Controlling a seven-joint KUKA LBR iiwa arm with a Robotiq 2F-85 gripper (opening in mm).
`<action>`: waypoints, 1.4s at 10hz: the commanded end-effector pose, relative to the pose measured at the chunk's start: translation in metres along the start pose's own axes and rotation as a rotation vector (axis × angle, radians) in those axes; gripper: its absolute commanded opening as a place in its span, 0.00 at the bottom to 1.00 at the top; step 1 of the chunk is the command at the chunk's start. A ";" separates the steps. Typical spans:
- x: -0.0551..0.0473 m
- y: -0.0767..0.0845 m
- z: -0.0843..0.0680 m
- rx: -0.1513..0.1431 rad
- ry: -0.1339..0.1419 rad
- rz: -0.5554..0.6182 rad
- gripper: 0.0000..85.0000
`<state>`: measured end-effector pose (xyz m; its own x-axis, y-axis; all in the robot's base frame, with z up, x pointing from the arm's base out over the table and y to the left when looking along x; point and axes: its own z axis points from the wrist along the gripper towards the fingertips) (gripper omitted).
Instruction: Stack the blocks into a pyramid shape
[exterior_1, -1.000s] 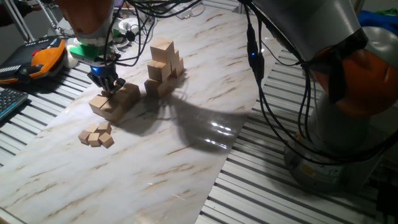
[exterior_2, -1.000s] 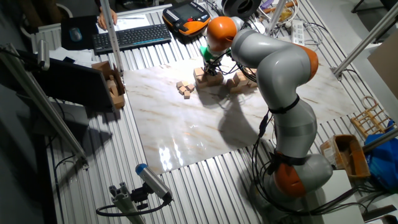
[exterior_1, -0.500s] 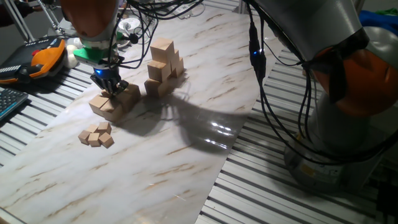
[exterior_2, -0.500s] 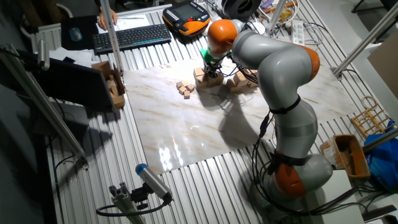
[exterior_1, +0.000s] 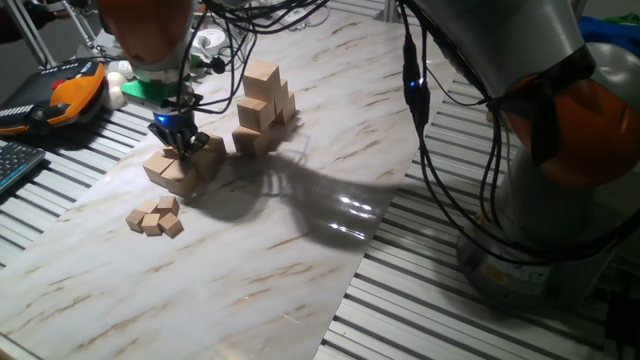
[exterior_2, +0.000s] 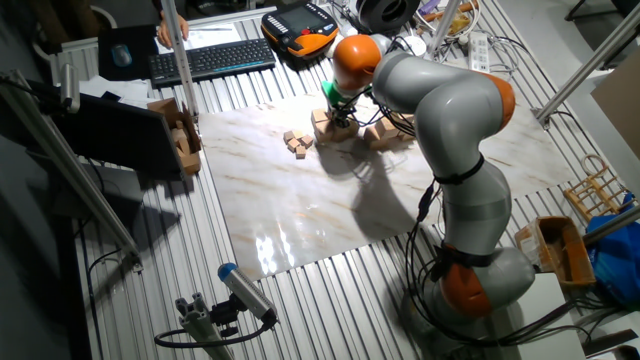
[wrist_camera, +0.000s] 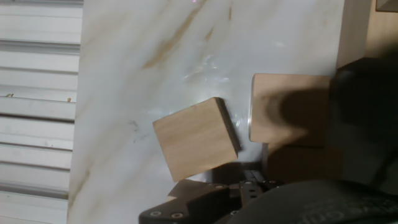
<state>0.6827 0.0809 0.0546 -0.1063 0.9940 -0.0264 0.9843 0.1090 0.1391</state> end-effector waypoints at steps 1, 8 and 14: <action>0.000 -0.002 -0.001 0.002 -0.002 -0.001 0.00; 0.003 -0.029 -0.001 0.001 -0.013 -0.004 0.00; 0.001 -0.047 -0.005 0.025 -0.004 -0.009 0.00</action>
<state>0.6351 0.0770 0.0533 -0.1145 0.9930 -0.0301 0.9866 0.1172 0.1135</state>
